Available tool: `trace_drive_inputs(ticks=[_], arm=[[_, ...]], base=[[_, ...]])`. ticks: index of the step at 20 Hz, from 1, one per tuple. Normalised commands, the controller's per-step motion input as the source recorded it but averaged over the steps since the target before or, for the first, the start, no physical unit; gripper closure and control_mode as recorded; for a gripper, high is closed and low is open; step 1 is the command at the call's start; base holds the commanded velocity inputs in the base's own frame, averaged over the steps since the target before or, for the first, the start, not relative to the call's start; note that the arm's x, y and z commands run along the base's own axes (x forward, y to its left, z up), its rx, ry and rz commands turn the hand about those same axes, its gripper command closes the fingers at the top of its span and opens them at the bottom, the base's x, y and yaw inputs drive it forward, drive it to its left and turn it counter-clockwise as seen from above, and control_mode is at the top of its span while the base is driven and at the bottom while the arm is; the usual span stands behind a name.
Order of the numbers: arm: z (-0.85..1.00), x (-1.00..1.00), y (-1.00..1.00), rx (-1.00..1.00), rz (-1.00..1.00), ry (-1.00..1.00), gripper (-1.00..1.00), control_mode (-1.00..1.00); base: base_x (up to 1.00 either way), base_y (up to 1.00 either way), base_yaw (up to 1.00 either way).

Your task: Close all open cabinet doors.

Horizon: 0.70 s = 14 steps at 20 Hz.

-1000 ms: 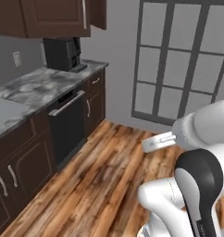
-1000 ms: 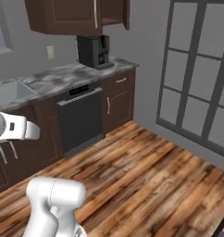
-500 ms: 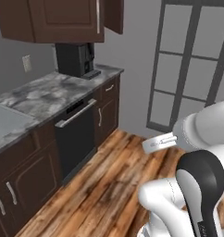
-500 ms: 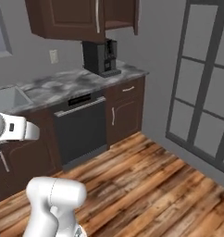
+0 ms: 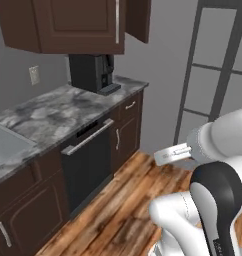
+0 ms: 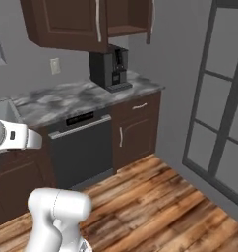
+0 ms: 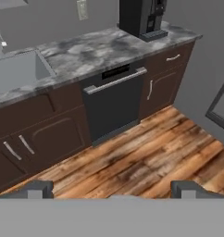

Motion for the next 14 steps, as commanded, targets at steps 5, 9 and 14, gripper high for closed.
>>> trace_drive_inputs(ticks=[5, 9, 14], arm=[[0.0, 0.0, 0.0, 0.0, 0.0, 0.0, -1.0, 1.0], [0.0, 0.0, 0.0, 0.0, 0.0, 0.0, -1.0, 1.0], [0.0, 0.0, 0.0, 0.0, 0.0, 0.0, -1.0, 1.0]], base=[[0.83, -0.14, 0.22], [0.82, -0.19, 0.17], [0.75, -0.24, 0.21]])
